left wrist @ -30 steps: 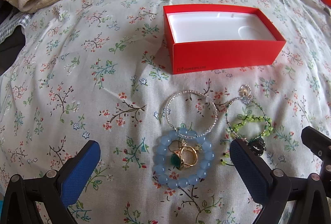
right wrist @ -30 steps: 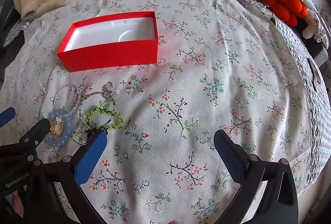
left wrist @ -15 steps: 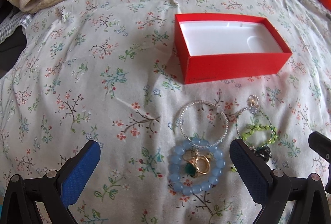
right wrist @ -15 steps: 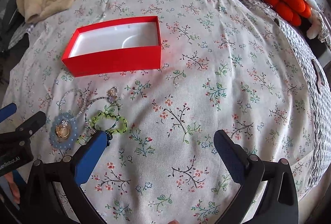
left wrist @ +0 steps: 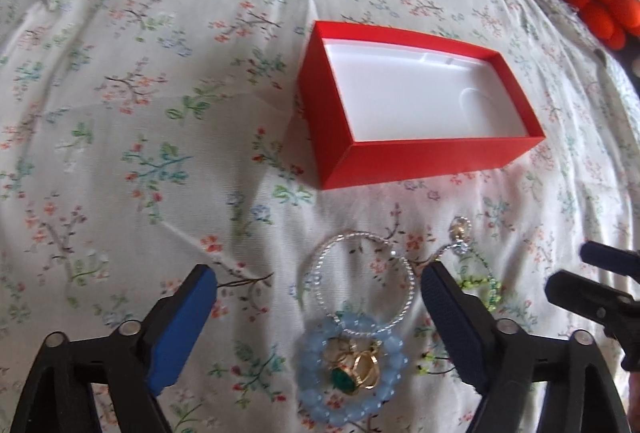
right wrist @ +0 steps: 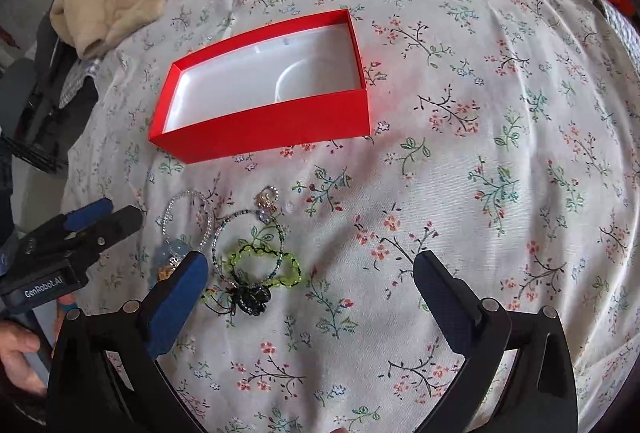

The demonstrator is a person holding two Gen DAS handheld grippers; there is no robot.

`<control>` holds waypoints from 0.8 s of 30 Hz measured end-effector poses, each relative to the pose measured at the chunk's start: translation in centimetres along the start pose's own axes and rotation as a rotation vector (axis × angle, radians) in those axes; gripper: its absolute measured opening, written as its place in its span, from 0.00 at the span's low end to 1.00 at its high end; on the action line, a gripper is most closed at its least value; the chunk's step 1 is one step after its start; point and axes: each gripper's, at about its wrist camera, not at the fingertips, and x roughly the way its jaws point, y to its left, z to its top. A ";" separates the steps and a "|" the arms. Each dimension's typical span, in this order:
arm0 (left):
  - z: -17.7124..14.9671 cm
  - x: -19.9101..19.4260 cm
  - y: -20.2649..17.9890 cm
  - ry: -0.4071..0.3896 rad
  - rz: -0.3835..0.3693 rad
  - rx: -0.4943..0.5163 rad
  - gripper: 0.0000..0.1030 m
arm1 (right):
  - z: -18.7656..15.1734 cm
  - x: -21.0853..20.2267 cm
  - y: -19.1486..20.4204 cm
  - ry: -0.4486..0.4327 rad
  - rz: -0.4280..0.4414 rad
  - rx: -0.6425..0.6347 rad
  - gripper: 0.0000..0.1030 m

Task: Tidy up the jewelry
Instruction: 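Grasp the clear crystal bracelet with the left tool while the right tool grasps the dark beaded bracelet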

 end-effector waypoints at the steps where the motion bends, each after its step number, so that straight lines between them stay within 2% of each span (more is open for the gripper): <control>1: 0.1 0.4 -0.1 0.011 -0.020 0.007 0.78 | 0.2 0.3 -0.1 0.011 0.019 0.010 0.92; 4: 0.4 1.4 -0.3 0.022 -0.048 0.013 0.69 | 0.6 1.5 -0.5 0.046 0.078 0.057 0.75; 5: 0.5 1.8 -0.3 0.036 -0.050 0.008 0.65 | 0.7 1.9 -0.6 0.057 0.094 0.071 0.73; 8: 0.7 3.2 -0.2 0.091 -0.016 0.003 0.52 | 1.0 2.9 -0.4 0.078 0.116 0.092 0.61; 10: 0.7 3.8 -0.3 0.110 -0.001 0.011 0.48 | 1.1 3.5 -0.1 0.090 0.118 0.091 0.53; 16: 0.4 4.9 -0.5 0.135 0.064 0.045 0.35 | 1.2 5.1 0.6 0.112 0.073 0.074 0.33; 21: 0.5 5.4 -0.9 0.118 0.105 0.069 0.28 | 1.3 5.9 0.9 0.108 0.033 0.060 0.23; 24: 0.6 5.5 -1.2 0.107 0.132 0.086 0.20 | 1.3 6.0 1.3 0.103 0.016 0.044 0.18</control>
